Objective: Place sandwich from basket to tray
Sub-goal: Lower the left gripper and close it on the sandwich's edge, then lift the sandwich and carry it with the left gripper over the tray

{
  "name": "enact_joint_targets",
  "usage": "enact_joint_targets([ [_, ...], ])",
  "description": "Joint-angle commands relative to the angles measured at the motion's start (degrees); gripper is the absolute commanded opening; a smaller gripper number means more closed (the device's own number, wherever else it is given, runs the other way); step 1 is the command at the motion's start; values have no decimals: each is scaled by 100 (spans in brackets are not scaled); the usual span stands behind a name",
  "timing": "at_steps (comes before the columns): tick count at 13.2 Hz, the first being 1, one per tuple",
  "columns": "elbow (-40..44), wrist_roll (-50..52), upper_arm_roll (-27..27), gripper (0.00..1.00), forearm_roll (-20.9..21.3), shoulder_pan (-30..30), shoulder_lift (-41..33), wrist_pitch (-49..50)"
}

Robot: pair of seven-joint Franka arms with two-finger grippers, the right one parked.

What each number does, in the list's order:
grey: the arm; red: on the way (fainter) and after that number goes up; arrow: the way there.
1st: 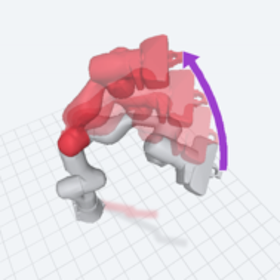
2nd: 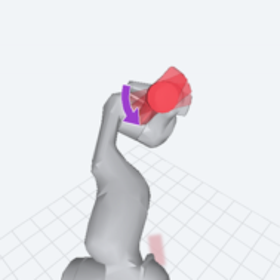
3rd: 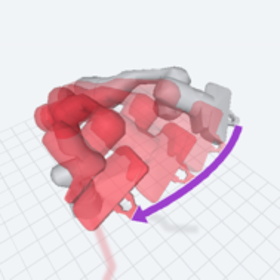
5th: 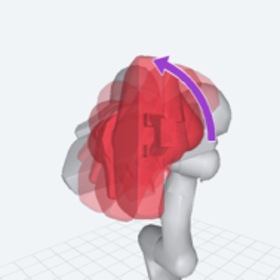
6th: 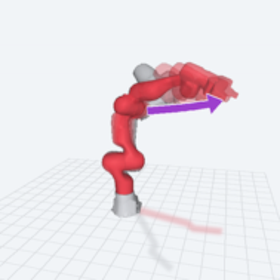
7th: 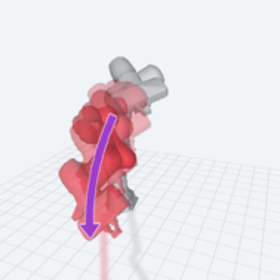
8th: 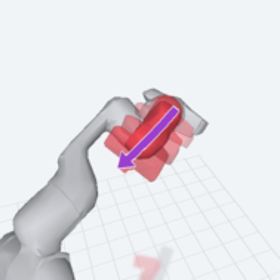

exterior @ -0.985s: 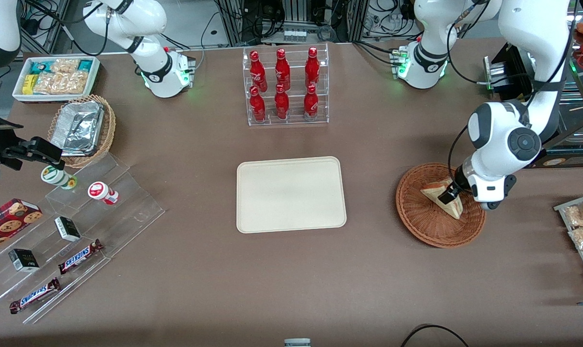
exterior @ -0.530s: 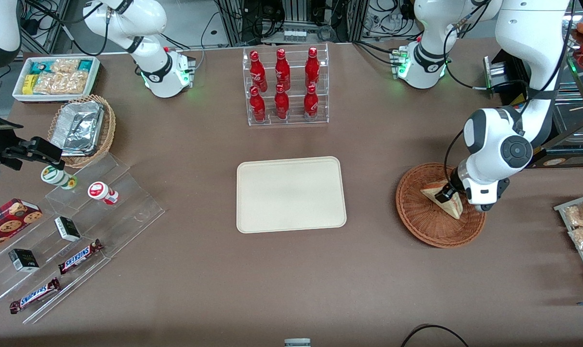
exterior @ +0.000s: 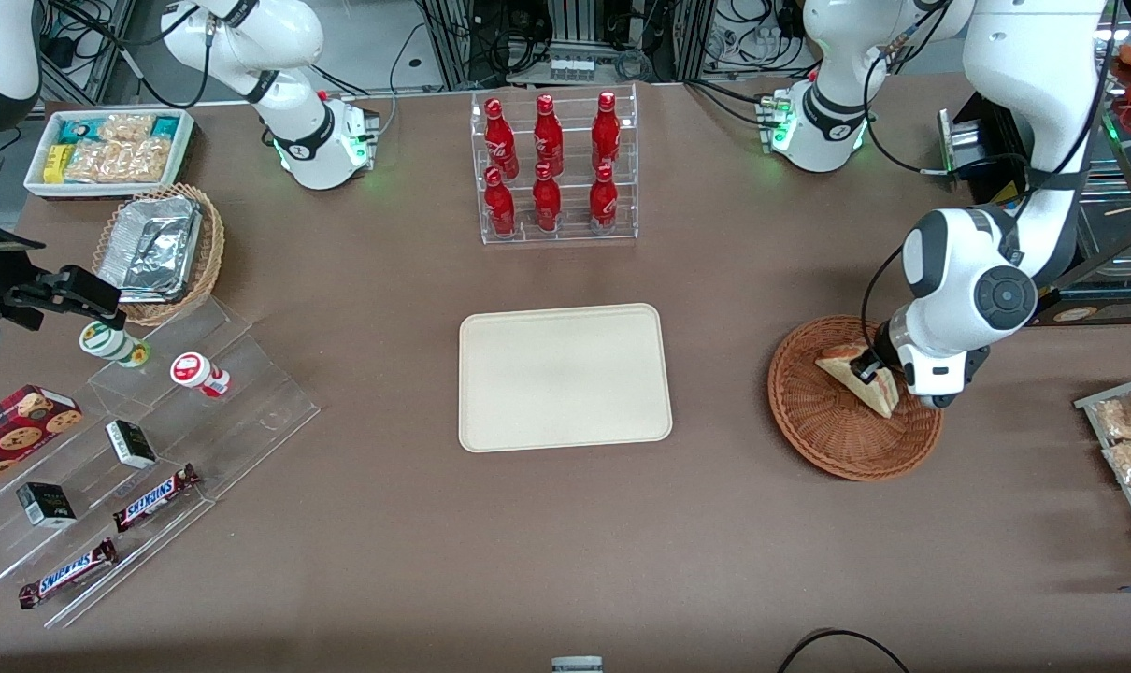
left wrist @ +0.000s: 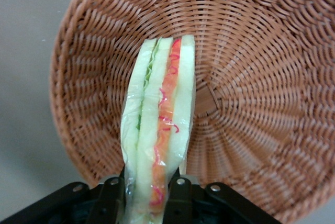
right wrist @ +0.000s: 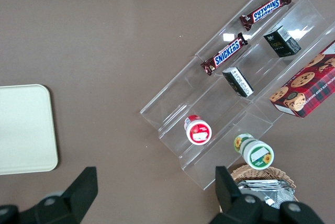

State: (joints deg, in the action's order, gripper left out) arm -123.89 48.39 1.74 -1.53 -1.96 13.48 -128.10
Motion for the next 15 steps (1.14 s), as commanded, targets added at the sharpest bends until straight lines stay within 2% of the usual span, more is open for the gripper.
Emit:
enact_joint_targets([
  [1, 548, -23, 46, 0, -6, -181, -180, 837],
  [5, 1243, -356, 55, 0, -40, -760, -118, 1752],
  [9, 1684, -304, 81, 0, -189, -1700, 145, 1903],
  [15, 3114, 72, 81, 0, -479, -2896, 1418, 2009],
])
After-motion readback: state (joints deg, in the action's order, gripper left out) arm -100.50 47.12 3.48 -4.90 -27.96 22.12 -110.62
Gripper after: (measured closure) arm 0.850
